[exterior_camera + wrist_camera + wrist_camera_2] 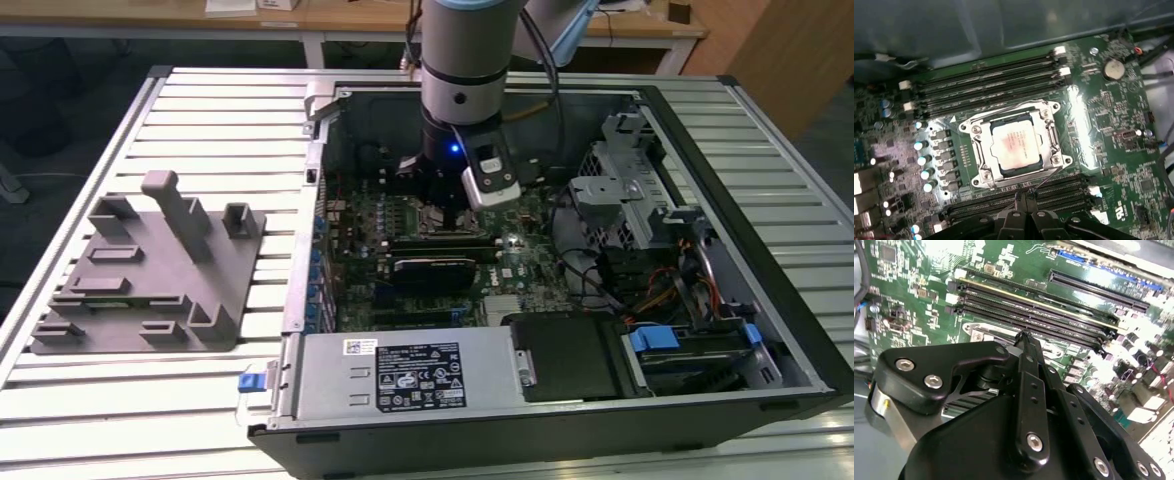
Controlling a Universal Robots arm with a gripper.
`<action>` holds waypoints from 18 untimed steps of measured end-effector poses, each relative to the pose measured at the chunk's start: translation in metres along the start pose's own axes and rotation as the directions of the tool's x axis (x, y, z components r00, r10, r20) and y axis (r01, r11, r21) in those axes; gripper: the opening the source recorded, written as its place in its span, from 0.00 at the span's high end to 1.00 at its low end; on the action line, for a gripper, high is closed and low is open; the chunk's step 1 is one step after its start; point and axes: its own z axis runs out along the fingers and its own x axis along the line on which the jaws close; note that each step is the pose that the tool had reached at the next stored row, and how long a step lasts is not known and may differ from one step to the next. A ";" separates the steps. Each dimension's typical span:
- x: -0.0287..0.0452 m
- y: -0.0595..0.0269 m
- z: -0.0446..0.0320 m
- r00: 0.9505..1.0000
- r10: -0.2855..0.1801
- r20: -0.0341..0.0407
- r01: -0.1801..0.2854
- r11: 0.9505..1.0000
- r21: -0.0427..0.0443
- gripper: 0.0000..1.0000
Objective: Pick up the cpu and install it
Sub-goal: 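Install the second cpu locking lever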
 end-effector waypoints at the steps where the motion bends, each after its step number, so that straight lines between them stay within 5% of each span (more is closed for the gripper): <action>1: 0.0001 0.0000 0.0001 1.000 -0.015 0.000 0.015 1.000 0.000 0.89; 8: 0.0039 -0.0013 0.0012 0.996 -0.084 -0.002 0.084 0.996 -0.002 0.89; 18: 0.0070 -0.0022 0.0021 0.996 -0.086 -0.002 0.086 0.996 -0.002 0.89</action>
